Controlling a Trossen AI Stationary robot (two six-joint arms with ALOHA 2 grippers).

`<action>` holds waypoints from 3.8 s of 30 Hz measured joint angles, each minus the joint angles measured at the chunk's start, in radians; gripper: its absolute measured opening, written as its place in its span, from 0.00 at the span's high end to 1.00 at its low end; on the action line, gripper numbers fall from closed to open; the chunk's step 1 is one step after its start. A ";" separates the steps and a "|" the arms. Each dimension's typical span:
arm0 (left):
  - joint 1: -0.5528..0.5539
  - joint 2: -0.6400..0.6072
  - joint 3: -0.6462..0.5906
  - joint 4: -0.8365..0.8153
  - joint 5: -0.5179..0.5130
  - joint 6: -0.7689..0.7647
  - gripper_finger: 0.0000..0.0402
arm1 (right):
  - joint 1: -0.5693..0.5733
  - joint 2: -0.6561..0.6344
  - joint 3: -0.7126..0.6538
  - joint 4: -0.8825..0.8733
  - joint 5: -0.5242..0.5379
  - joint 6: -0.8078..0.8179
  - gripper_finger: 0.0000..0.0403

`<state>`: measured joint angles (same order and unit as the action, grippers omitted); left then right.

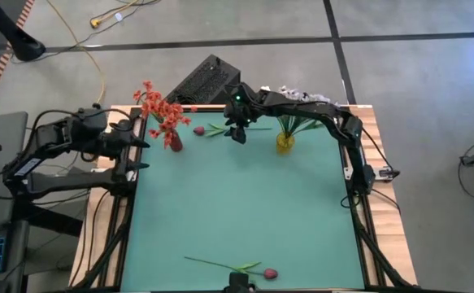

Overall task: Sort flowers into vase by color
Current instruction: Put the top dark red flower into the red flower vase

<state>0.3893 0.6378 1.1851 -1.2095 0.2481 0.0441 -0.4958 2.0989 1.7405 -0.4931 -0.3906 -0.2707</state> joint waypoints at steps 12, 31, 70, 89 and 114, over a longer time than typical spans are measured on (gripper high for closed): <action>0.000 0.003 0.000 0.016 -0.002 -0.031 0.20 | -0.058 0.098 0.001 0.026 0.023 -0.029 0.34; 0.000 0.003 0.000 0.030 -0.024 -0.033 0.20 | -0.049 0.165 0.002 -0.009 0.207 -0.124 0.34; 0.000 0.003 -0.001 0.034 -0.021 -0.093 0.20 | -0.027 0.181 0.017 -0.166 0.179 -0.104 0.68; 0.000 0.003 -0.001 0.033 -0.023 -0.083 0.20 | -0.028 0.180 0.032 -0.189 0.214 -0.232 0.84; 0.000 0.004 -0.001 0.082 0.004 -0.032 0.20 | -0.030 0.167 0.473 -0.469 0.262 -0.385 0.96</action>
<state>0.3897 0.6415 1.1839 -1.1272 0.2523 0.0119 -0.5258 2.2662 2.2131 -0.9618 -0.1289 -0.6559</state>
